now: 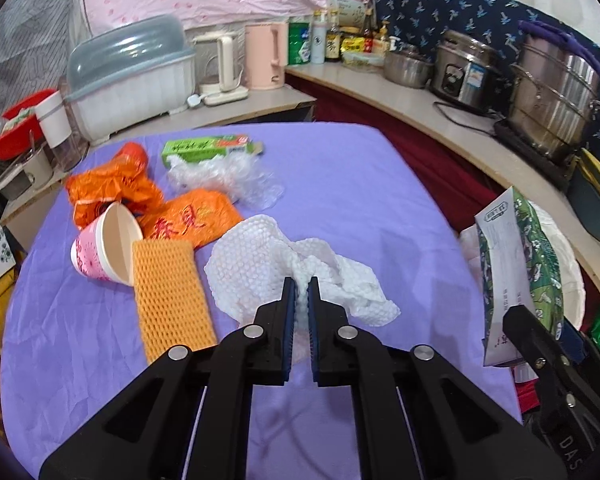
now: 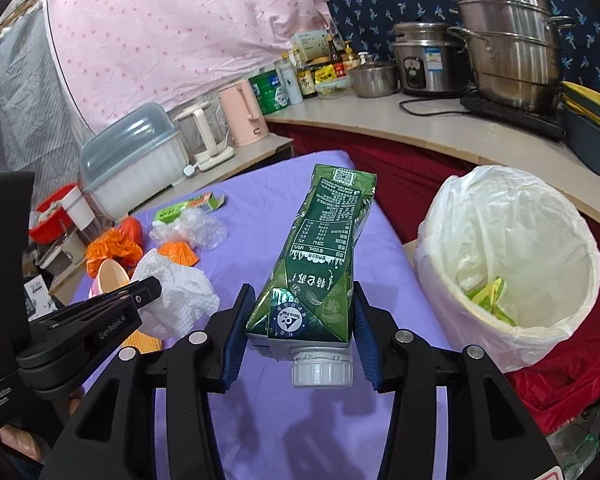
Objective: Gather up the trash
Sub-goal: 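Carry the carton and tissue over the bin and open both tools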
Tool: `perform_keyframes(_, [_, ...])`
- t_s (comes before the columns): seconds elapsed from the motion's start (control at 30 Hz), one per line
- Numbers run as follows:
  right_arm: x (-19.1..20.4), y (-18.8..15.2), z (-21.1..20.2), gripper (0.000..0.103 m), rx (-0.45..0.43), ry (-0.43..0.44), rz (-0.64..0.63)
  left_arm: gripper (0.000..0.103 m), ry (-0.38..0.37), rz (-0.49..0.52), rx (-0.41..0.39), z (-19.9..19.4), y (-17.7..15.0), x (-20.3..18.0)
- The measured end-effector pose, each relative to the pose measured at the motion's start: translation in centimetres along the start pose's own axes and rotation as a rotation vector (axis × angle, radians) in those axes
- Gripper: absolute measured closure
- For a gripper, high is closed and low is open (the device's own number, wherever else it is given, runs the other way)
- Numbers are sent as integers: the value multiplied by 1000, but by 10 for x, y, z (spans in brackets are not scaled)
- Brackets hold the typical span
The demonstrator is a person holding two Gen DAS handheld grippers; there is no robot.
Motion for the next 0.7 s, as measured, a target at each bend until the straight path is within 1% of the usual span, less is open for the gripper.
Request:
perform_keyframes(0.17, [-18,4,-22,58,-41,-23,23,97,-48,38,-31,-22,3,-32])
perform_keyframes(0.37, [-50,8,-48,58,-84,-68,46,97,-112,78,-39,-37,5,-71])
perform_keyframes(0.53, [-77,6,-61,58,-97,-112,70,97,-159,122,-41,-43,3,-108])
perform_keyframes(0.7, [-112,0,-68,58,-90,-154,111,97,-203,166,-31,-43,-4,-144])
Point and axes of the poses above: each gripper's, at about its wrist camera, not at the fingertips, and z roughly the way its jaws point, x to its left, y to its top, the point moved 3 cm from there along z, roughly the way its jaws point, and after that the axes turned 11 degrees about -z, right-handed, at the moved point
